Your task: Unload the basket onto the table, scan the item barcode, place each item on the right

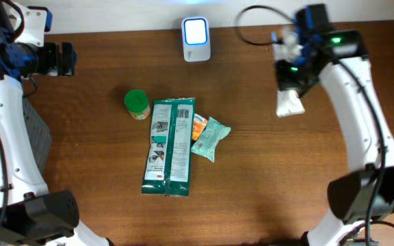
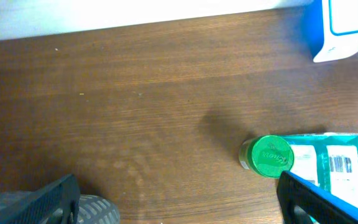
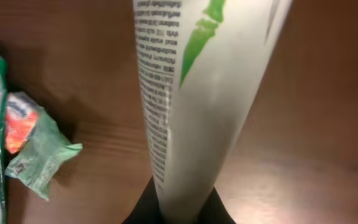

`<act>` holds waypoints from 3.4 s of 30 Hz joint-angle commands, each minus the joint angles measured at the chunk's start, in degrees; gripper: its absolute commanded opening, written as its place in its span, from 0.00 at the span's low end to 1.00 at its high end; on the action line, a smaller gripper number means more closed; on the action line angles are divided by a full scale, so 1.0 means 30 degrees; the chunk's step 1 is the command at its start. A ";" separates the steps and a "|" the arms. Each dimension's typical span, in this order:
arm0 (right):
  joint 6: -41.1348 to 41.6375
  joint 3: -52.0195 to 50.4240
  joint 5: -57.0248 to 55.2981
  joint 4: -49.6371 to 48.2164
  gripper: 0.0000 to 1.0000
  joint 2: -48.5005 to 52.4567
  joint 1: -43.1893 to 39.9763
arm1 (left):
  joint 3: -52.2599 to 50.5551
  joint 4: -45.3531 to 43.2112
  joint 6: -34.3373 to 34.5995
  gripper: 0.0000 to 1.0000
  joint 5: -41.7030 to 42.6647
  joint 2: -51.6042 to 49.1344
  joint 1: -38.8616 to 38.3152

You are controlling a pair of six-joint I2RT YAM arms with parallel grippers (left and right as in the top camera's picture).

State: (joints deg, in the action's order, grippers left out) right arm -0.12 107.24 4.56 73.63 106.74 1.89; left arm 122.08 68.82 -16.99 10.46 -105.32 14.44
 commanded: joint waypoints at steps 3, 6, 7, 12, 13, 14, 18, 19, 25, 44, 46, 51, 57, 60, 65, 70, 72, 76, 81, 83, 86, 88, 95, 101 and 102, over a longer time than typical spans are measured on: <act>0.0430 -0.3854 0.4444 -0.1297 0.04 0.0933 -0.3701 | 0.0117 -0.0036 -0.0291 0.99 0.0066 0.0182 0.0036; 0.0430 -0.6062 0.4998 -0.3024 0.04 0.1217 -0.4838 | 0.0117 -0.0036 -0.0291 0.99 0.0066 0.0182 0.0036; 0.0430 -0.6630 0.4991 -0.3555 0.04 0.1231 -0.5064 | 0.0117 -0.0036 -0.0291 0.99 0.0066 0.0182 0.0036; 0.0860 -0.8524 0.4896 -0.5187 0.04 0.1698 -0.6018 | 0.0117 -0.0036 -0.0291 0.99 0.0066 0.0182 0.0036; 0.0947 -0.8539 0.4911 -0.5166 0.04 0.1887 -0.6171 | 0.0117 -0.0036 -0.0291 0.99 0.0066 0.0182 0.0036; 0.1180 -0.8539 0.4911 -0.5187 0.05 0.2055 -0.6273 | 0.0117 -0.0036 -0.0291 0.99 0.0066 0.0182 0.0036; 0.1224 -0.8524 0.3832 -0.5486 0.09 0.2375 -0.6783 | 0.0117 -0.0036 -0.0291 0.99 0.0066 0.0182 0.0029; 0.1217 -0.8495 0.3504 -0.5493 0.10 0.2375 -0.6885 | 0.0117 -0.0044 -0.0291 0.99 0.0066 0.0182 0.0029; 0.1064 -0.6411 0.3264 -0.3453 0.26 0.2375 -0.7315 | 0.0117 -0.0036 -0.0291 1.00 0.0066 0.0182 0.0029; -0.6543 -0.0066 0.3934 -0.1377 0.60 0.3308 0.5085 | 0.0109 -0.0036 -0.0291 0.99 0.0066 0.0182 0.0036; -0.7563 -0.0066 0.5202 -0.1100 0.60 0.4714 0.5697 | 0.0109 -0.0036 -0.0291 0.99 0.0066 0.0182 0.0036; -0.9078 -0.0066 0.7147 -0.0466 0.60 0.7555 0.5865 | 0.0109 -0.0036 -0.0291 0.99 0.0066 0.0182 0.0036; -0.9901 -0.0066 0.7985 -0.0481 0.59 0.8714 0.5865 | 0.0109 -0.0036 -0.0291 0.99 0.0066 0.0182 0.0036; -0.9894 -0.0066 0.7985 -0.0532 0.56 0.8750 0.5843 | 0.0109 -0.0036 -0.0291 0.99 0.0066 0.0182 0.0029; -0.9887 -0.0182 0.7985 -0.0874 0.44 0.9530 0.5850 | 0.0109 -0.0036 -0.0291 0.99 0.0066 0.0182 0.0036; -0.9814 -0.0204 0.7992 -0.0772 0.05 0.9792 0.5850 | 0.0109 -0.0036 -0.0291 0.99 0.0066 0.0182 0.0036; -0.9821 0.0255 0.7985 0.0036 0.04 0.9792 0.5785 | 0.0109 -0.0036 -0.0291 0.99 0.0066 0.0182 0.0029; -0.9085 0.2871 0.8196 0.2878 0.04 0.9755 0.5217 | 0.0109 -0.0036 -0.0291 0.99 0.0066 0.0182 0.0036; -0.2943 0.7359 0.6586 0.4677 0.04 0.9304 0.3876 | 0.0109 -0.0036 -0.0291 0.99 0.0066 0.0182 0.0036; 0.1617 0.8080 0.3592 0.4685 0.04 0.9085 0.3308 | 0.0109 -0.0036 -0.0291 0.99 0.0066 0.0182 0.0029; 0.6098 0.7847 0.1260 0.4954 0.04 0.9012 0.2688 | 0.0109 -0.0036 -0.0291 0.99 0.0066 0.0182 0.0029; 0.6455 0.6681 0.1319 0.4947 0.04 0.9012 0.2718 | 0.0109 -0.0036 -0.0291 0.99 0.0066 0.0182 0.0029; 0.7162 0.2936 0.2441 0.1610 0.35 0.9005 0.2805 | 0.0109 -0.0036 -0.0291 0.99 0.0066 0.0182 0.0029; 0.1173 0.4524 0.3942 0.3439 0.75 0.8925 0.1253 | 0.0109 -0.0036 -0.0291 0.99 0.0066 0.0182 0.0036; -0.0437 0.4473 0.4401 0.3694 0.74 0.8954 0.0969 | 0.0109 -0.0036 -0.0291 0.99 0.0066 0.0182 0.0036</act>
State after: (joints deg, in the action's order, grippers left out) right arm 11.09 119.11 14.06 83.57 135.17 7.68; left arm 122.10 68.82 -16.99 10.46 -105.34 14.44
